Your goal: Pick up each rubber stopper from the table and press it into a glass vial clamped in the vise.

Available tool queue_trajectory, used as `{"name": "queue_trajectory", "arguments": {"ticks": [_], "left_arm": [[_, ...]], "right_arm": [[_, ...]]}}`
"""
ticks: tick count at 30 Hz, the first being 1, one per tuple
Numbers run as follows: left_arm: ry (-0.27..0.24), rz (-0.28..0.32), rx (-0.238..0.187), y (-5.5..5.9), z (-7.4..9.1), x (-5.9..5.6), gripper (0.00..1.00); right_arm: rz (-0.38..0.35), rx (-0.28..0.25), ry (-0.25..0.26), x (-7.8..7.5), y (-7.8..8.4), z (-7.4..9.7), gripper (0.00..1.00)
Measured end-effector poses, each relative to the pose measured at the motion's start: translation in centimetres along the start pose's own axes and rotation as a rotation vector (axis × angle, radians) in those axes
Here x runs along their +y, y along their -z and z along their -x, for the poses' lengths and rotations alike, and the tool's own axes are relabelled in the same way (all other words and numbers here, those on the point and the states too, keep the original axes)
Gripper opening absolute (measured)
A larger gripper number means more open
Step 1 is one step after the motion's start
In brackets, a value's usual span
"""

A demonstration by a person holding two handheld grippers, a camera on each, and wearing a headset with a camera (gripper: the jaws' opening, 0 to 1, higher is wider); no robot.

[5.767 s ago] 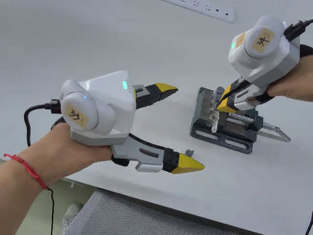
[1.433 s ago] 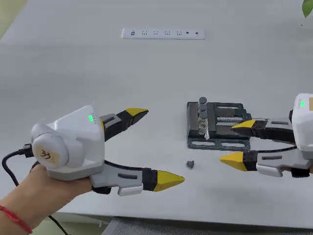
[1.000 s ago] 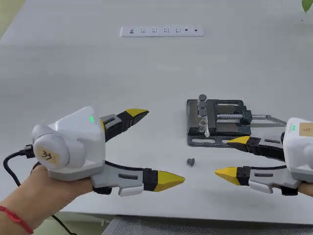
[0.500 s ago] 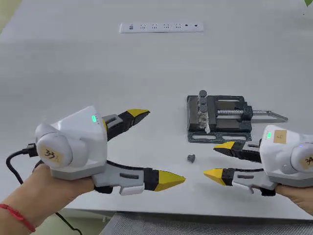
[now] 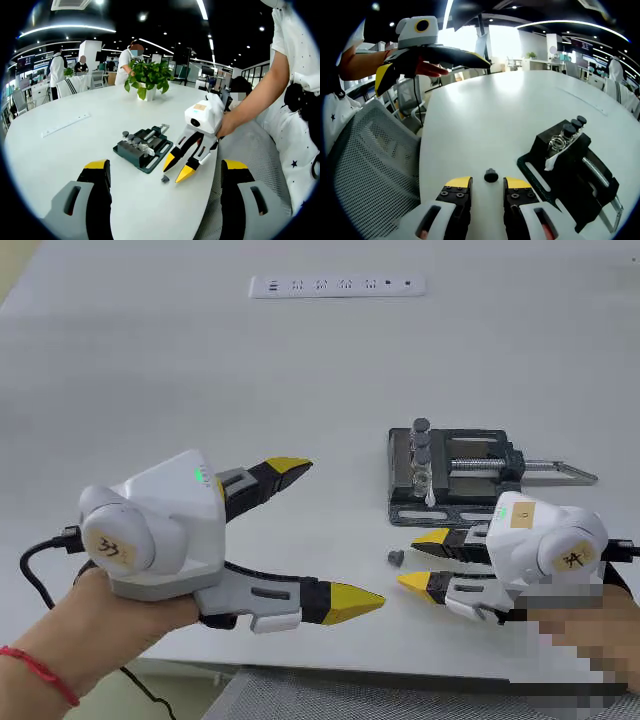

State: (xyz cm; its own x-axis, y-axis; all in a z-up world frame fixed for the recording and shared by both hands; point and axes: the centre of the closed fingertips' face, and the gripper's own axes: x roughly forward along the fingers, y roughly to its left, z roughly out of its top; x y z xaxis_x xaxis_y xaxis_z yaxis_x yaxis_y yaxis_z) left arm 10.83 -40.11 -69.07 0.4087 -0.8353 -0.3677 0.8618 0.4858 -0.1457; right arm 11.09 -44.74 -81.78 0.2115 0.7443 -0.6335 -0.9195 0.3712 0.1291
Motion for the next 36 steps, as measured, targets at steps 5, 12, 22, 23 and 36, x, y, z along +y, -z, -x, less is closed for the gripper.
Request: {"name": "queue_trajectory", "arguments": {"ticks": [5, 12, 22, 23, 36], "left_arm": [[0.000, 0.006, -0.001, 0.1, 0.0, 0.0, 0.90], [-0.001, 0.007, -0.003, 0.0, 0.0, 0.2, 0.90], [0.001, 0.009, -0.002, 0.2, -0.1, 0.3, 0.90], [0.002, 0.010, -0.001, 0.2, -0.1, 0.3, 0.90], [0.028, -0.041, -0.003, -1.1, -0.4, 0.2, 0.78]], "right_arm": [[0.012, 0.006, 0.008, -0.4, 0.1, -0.4, 0.16], [0.018, 0.009, 0.004, -0.4, 0.1, -0.6, 0.13], [0.028, 0.018, 0.001, -0.5, 0.2, -0.9, 0.08], [0.031, 0.018, 0.002, -0.6, 0.2, -0.9, 0.07], [0.048, -0.055, -0.072, -0.5, -3.3, 4.3, 0.07]]}}
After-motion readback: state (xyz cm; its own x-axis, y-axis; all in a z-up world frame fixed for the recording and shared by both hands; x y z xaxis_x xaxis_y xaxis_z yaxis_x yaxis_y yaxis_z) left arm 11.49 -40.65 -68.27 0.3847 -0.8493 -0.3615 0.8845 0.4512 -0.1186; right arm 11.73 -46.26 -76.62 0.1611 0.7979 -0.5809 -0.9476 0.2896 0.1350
